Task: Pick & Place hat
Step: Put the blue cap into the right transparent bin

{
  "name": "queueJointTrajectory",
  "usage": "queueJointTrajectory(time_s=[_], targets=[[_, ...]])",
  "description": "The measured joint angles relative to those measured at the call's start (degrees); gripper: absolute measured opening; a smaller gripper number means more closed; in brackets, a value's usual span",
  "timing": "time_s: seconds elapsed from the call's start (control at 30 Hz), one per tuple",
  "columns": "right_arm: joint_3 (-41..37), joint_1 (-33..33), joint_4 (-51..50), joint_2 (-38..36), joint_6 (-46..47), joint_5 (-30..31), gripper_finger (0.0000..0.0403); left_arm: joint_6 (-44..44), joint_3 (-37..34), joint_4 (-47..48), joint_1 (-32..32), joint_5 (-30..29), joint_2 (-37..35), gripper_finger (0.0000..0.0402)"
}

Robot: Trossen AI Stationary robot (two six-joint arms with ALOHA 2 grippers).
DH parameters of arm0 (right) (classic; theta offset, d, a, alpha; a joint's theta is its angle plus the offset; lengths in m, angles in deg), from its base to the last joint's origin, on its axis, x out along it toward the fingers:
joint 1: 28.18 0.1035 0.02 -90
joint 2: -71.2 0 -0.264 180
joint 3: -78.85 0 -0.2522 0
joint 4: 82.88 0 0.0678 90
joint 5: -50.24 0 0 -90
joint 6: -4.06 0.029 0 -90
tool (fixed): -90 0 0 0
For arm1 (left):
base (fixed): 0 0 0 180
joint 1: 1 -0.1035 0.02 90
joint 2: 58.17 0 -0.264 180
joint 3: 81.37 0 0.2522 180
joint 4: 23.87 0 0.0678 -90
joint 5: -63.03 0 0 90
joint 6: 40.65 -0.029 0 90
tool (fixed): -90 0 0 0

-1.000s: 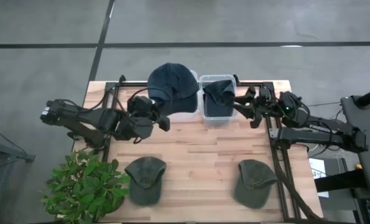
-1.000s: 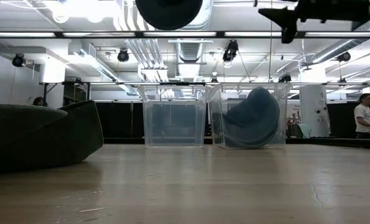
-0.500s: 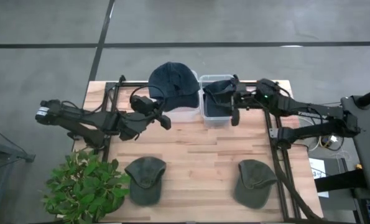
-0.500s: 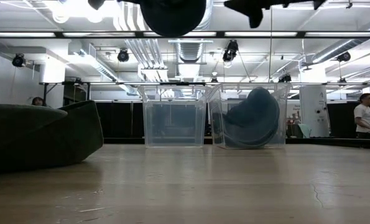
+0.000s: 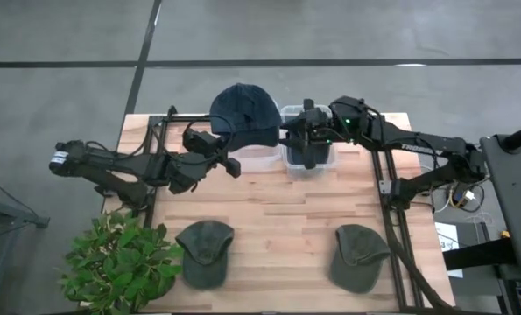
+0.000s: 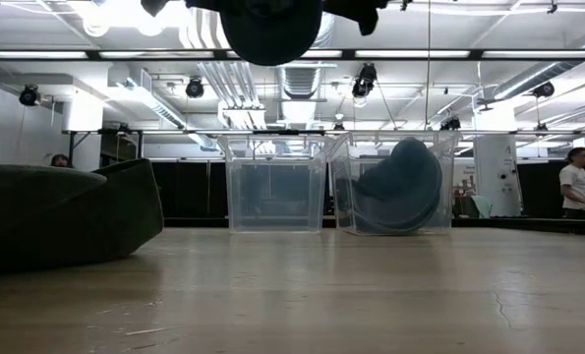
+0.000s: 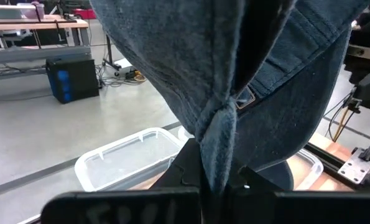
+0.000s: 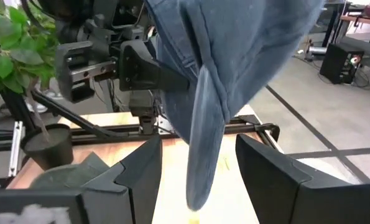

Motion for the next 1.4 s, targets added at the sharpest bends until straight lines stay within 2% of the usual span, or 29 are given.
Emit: queueJointTrajectory(time_s=[0.33, 0.5, 0.63, 0.83, 0.87, 1.03, 1.23, 1.4], targets=[[6.2, 0.0, 0.1, 6.6, 0.7, 0.0, 0.0197, -0.3, 0.0, 0.0, -0.5, 0.2, 0.0, 0.0004], [8.0, 0.0, 0.1, 8.9, 3.9, 0.1, 0.0176, -0.3, 0.0, 0.1, -0.5, 0.7, 0.1, 0.0004], [8.8, 0.0, -0.4, 9.8, 5.1, 2.2, 0.0133, -0.5, 0.0, 0.1, -0.5, 1.2, 0.1, 0.0004], [8.9, 0.2, -1.0, 9.9, 5.2, 5.3, 0.0028, -0.5, 0.0, 0.1, -0.5, 2.4, 0.1, 0.0004], [8.9, 0.2, -1.2, 9.9, 5.2, 5.7, 0.002, -0.6, 0.0, 0.1, -0.5, 2.5, 0.1, 0.0004], [8.9, 0.5, -1.3, 9.6, 5.6, 7.6, 0.0014, -1.9, 0.0, 0.0, -0.6, 3.0, 0.1, 0.0005], [8.8, 0.5, -1.4, 9.5, 7.0, 7.8, 0.0011, -3.3, 0.1, 0.0, -0.5, 3.7, 0.1, 0.0037], [8.8, 0.5, -1.6, 9.5, 8.7, 9.4, 0.001, -2.3, 0.1, 0.0, -0.6, 3.8, 0.1, 0.0042]])
